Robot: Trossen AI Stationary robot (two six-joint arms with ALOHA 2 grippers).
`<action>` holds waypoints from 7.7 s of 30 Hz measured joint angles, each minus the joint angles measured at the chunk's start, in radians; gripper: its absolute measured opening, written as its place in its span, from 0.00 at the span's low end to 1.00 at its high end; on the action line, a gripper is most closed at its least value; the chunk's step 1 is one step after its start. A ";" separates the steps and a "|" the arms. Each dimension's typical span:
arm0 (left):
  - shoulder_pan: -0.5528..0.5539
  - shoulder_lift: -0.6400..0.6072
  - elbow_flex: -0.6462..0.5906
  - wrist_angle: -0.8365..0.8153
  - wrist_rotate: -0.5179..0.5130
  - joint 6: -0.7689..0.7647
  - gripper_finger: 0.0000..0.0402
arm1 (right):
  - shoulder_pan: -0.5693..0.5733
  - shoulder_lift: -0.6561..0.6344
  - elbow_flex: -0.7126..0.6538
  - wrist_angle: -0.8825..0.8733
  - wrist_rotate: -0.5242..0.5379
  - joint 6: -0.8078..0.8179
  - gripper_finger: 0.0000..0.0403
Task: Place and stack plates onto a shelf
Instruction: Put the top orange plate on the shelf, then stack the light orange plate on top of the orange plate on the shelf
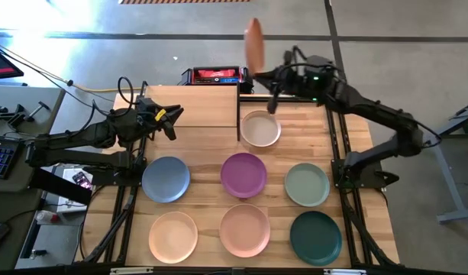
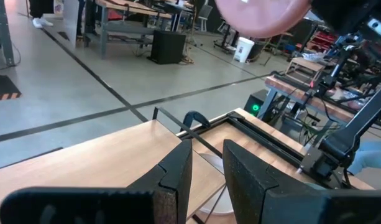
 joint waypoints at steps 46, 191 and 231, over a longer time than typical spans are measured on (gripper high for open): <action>0.001 -0.113 0.000 -0.002 0.079 0.055 0.19 | 0.085 0.719 0.652 -0.795 0.069 -0.612 0.00; -0.742 0.795 0.000 -0.337 0.592 -0.295 0.19 | 0.585 0.646 0.854 -1.222 0.259 0.537 0.18; -0.667 0.714 0.000 -0.369 0.590 -0.309 0.00 | 0.585 0.646 0.854 -1.230 0.258 0.542 0.18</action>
